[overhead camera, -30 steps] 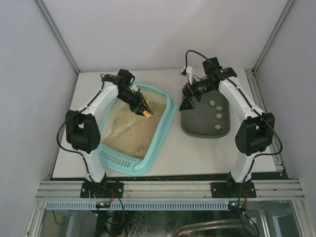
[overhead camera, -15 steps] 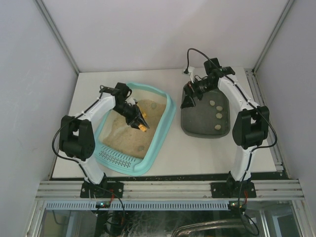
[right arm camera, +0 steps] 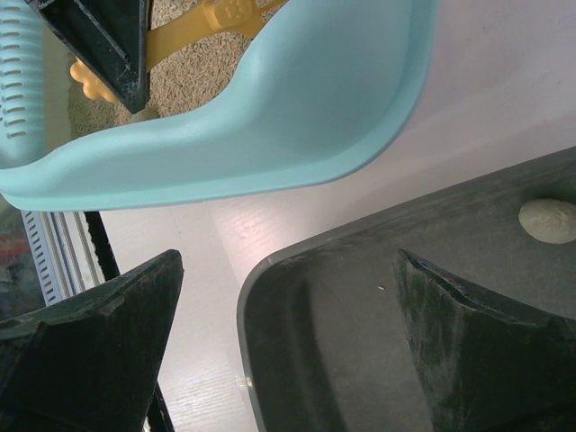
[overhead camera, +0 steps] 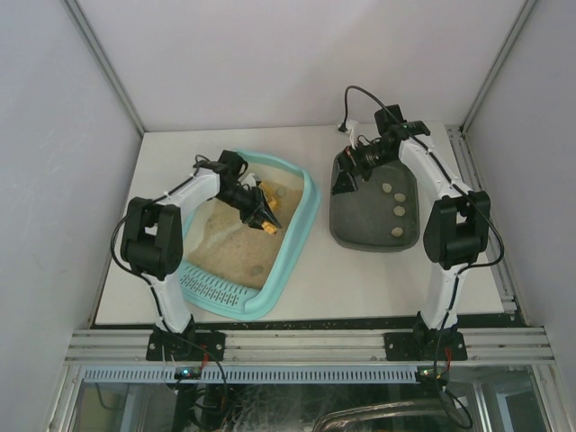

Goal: Clean the litter box

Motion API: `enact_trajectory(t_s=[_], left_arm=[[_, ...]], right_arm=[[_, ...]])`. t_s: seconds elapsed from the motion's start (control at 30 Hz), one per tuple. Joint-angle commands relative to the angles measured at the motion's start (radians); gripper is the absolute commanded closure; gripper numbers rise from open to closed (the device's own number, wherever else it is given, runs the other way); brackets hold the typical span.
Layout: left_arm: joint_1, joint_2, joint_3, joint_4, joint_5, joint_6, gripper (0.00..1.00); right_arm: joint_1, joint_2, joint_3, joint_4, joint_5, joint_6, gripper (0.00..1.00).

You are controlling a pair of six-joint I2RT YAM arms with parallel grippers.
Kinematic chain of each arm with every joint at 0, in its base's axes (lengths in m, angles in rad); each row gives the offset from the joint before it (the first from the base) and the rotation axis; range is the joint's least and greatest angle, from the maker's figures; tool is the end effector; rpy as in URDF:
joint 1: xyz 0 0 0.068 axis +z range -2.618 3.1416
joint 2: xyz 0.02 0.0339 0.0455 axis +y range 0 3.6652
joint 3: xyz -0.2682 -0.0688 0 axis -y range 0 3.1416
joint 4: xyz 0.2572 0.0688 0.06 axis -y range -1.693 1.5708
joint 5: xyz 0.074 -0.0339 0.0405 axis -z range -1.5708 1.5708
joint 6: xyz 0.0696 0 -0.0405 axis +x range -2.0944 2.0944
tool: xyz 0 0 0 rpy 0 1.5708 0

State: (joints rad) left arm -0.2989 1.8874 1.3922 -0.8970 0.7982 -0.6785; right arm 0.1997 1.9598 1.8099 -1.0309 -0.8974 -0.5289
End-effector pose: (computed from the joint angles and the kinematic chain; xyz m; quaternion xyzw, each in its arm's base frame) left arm 0.3486 -0.1596 0.1783 0.1391 -0.9078 0.3803 0.1092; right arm 0.4103 0.1386 0.2740 -0.3935 0.7960 0.3912 0.2420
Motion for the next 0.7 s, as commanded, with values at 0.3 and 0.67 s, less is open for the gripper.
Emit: enact_trajectory(t_s=[0.3, 0.67], left_arm=[[0.011, 0.055, -0.019, 0.055, 0.060, 0.016, 1.00], [-0.047, 0.112, 0.024, 0.113, 0.165, 0.067, 1.00]], right_arm=[[-0.007, -0.047, -0.007, 0.115, -0.005, 0.101, 0.00], [0.014, -0.092, -0.041, 0.126, 0.026, 0.101, 0.00]])
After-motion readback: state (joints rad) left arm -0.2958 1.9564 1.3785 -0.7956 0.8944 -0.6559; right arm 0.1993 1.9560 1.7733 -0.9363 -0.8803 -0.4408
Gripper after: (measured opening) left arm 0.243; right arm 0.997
